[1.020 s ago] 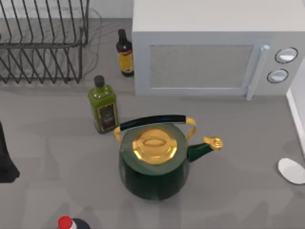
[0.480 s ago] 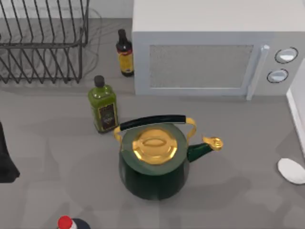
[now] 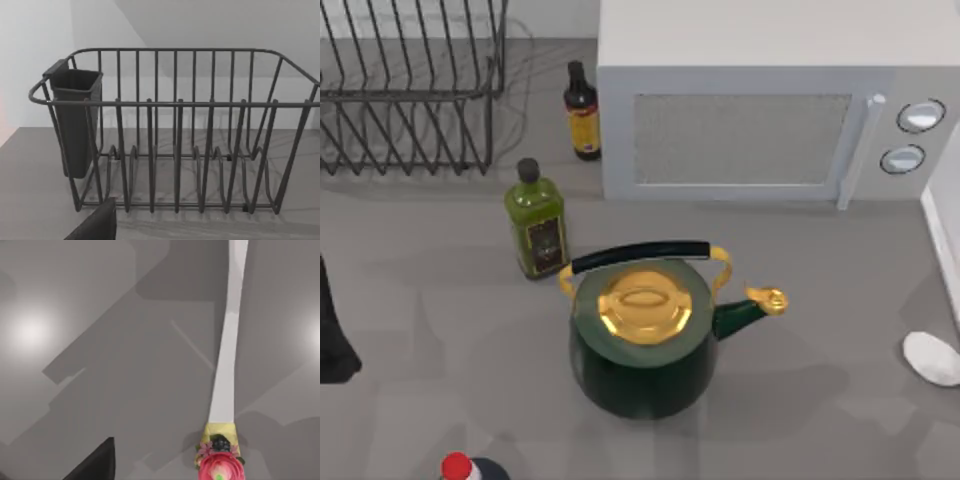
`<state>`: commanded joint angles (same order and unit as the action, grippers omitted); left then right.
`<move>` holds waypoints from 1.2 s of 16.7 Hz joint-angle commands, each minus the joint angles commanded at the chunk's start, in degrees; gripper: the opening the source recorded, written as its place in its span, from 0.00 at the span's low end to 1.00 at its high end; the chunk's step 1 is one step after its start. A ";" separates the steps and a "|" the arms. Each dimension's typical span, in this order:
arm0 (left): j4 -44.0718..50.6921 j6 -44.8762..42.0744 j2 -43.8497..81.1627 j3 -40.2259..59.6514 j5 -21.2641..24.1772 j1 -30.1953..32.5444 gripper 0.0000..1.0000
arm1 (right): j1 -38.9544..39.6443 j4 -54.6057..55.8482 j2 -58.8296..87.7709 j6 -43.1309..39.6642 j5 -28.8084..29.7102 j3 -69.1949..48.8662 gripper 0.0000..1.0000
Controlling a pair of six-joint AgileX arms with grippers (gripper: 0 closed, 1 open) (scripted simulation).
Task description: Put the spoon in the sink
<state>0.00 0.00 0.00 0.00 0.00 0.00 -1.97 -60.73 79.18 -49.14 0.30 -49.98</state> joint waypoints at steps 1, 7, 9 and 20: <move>0.00 0.00 0.00 0.00 0.00 0.00 1.00 | -0.01 0.13 0.09 0.01 0.00 0.10 1.00; 0.00 0.00 0.00 0.00 0.00 0.00 1.00 | -0.12 12.99 6.07 0.17 0.00 6.84 1.00; 0.00 0.00 0.00 0.00 0.00 0.00 1.00 | -0.12 19.54 9.06 0.18 0.00 10.18 1.00; 0.00 0.00 0.00 0.00 0.00 0.00 1.00 | -0.15 27.14 12.87 0.21 0.00 14.45 0.77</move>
<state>0.00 0.00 0.00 0.00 0.00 0.00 -2.12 -33.58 92.04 -48.93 0.29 -35.53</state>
